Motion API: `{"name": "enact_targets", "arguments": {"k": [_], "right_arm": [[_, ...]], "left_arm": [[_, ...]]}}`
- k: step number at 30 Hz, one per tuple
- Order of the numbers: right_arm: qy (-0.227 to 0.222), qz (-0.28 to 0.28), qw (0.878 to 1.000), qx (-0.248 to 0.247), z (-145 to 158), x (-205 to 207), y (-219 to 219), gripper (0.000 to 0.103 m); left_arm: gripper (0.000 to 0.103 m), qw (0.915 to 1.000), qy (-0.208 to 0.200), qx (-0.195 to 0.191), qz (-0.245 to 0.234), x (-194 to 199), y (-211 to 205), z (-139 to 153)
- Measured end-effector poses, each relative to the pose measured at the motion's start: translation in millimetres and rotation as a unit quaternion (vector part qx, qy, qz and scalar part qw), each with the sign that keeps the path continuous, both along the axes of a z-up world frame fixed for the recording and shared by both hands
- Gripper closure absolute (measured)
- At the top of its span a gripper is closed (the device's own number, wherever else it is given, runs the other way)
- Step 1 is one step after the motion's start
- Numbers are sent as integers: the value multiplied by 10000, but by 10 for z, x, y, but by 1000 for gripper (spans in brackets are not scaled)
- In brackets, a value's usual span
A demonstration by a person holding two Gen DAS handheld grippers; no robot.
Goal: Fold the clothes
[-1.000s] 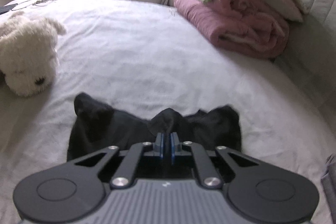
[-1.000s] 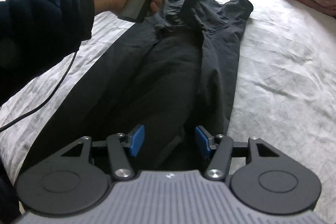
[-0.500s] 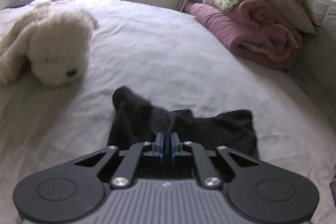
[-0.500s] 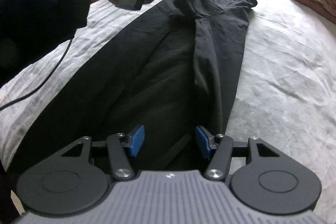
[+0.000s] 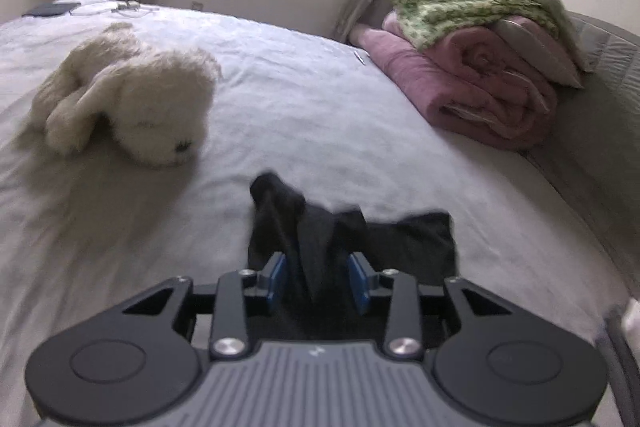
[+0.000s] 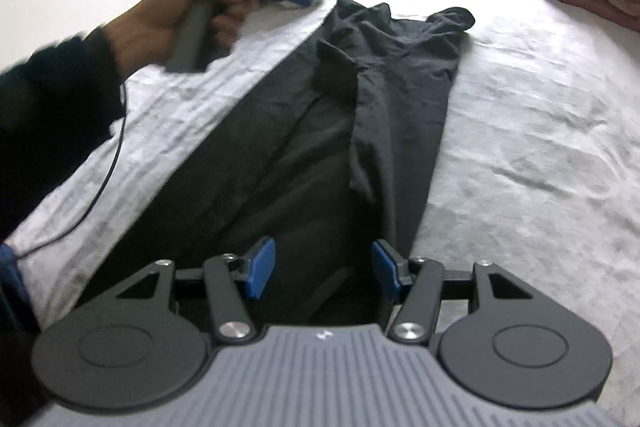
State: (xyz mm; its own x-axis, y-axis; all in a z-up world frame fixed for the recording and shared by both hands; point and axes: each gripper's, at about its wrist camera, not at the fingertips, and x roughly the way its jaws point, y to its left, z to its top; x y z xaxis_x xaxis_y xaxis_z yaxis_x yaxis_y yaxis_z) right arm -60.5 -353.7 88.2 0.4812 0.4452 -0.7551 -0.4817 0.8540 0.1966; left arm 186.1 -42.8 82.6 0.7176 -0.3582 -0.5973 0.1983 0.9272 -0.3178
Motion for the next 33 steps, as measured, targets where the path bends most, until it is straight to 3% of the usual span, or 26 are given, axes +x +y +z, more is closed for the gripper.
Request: {"name": "enact_targets", "arguments": {"k": [3, 7, 15, 18, 20, 23, 28, 30, 33], "right_arm": [[102, 215, 9997, 73, -11, -40, 63, 46], [265, 253, 9991, -192, -141, -131, 200, 54], [148, -781, 9956, -494, -296, -567, 315, 62], [-108, -939, 9913, -918, -414, -692, 424, 77], [-286, -901, 9893, -1113, -429, -706, 473, 99], [-471, -790, 9920, -867, -315, -775, 430, 100], [-640, -127, 9975, -265, -100, -892, 405, 100], [-546, 138, 9980, -277, -156, -863, 455, 100], [-303, 118, 9988, -372, -347, -745, 496, 99]], "left_arm": [[64, 9990, 185, -157, -369, -372, 39, -50], [63, 9978, 416, -223, -465, -473, -11, -162], [60, 9930, 638, -568, -822, -418, -311, -329], [60, 9925, 778, -561, -754, -389, -381, -423], [60, 9928, 778, -520, -743, -402, -394, -437], [60, 9929, 729, -521, -777, -454, -346, -390], [60, 9938, 689, -485, -730, -531, -205, -334], [60, 9941, 709, -453, -687, -568, -151, -333], [60, 9944, 739, -395, -643, -667, -68, -343]]}}
